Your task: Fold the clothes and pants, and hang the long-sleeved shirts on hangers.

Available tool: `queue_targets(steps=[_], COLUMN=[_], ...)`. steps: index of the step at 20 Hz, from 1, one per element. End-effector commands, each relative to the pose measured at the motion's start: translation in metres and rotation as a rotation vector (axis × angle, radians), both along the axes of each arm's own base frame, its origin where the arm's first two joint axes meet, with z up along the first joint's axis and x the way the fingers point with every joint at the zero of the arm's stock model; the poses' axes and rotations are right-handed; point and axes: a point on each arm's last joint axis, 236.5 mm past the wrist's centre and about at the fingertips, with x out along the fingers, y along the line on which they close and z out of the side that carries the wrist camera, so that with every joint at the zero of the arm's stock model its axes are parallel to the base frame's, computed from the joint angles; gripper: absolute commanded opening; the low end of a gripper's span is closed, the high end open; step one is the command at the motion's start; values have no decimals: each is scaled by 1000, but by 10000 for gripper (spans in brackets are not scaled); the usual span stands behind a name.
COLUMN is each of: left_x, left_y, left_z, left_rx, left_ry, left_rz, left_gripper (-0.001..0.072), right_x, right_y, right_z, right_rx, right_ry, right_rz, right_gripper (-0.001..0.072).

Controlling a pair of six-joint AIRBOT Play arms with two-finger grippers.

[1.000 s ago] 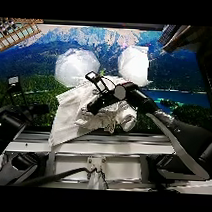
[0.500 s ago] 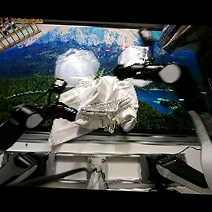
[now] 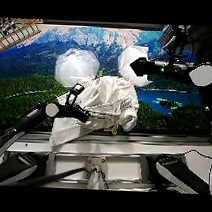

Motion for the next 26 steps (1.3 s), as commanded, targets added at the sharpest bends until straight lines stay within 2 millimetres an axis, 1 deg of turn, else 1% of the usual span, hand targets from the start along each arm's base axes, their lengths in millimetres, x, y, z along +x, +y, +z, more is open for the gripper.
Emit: queue_targets(steps=[1,4,7,8,10,11,12,13,14,15,16,17,18,19,20,21,22,23,24,25,26], left_x=[-2,-1,-6,-7,-4,-1,-1,-1,-1,1,4,11,21,34,52,74,101,127,152,169,179], left_y=[-16,-13,-13,-13,-10,-11,-17,-26,-36,-44,-51,-53,-54,-53,-48,-38,-19,7,43,80,118], left_z=[4,-8,-28,-36,-42,-40,-36,-29,-20,-12,-3,7,24,48,82,119,162,203,251,295,338], left_rx=[-68,-40,-19,-3,14,3,-25,-74,-130,-180,-231,-271,-324,-384,-462,-530,-580,-596,-606,-612,-592], left_ry=[-5,6,57,54,36,34,37,37,39,34,39,43,34,8,-39,-110,-223,-361,-517,-657,-809], left_rz=[-36,-53,-54,-82,-108,-96,-86,-83,-73,-65,-40,-3,38,83,145,215,307,404,532,654,760], left_gripper=[348,355,356,358,436,424,375,237,147,129,26,26,26,25,24,23,22,22,21,21,21], right_x=[-1,-1,-2,-2,-3,-4,-5,-5,-5,-5,-5,-6,-7,-9,-10,-10,-8,-5,-2,0,0], right_y=[-2,-2,-2,-2,-2,-1,-1,-1,-1,-1,-1,-1,-1,-1,-1,-1,-2,-3,-3,-3,-2], right_z=[1,1,0,0,-1,-2,-2,-3,-3,-3,-3,-3,-4,-6,-6,-6,-5,-3,0,2,3], right_rx=[4,4,3,3,2,0,-2,-2,-2,-2,-2,-4,-5,-8,-10,-12,-13,-10,-5,0,9], right_ry=[3,4,9,10,12,18,22,24,23,23,24,27,33,41,44,42,33,20,5,-5,-5], right_rz=[-8,-7,-4,-4,-2,1,3,4,4,4,4,6,9,13,16,15,9,2,-5,-11,-9], right_gripper=[634,633,633,633,632,621,588,569,569,569,569,569,568,567,566,566,566,566,566,566,566])
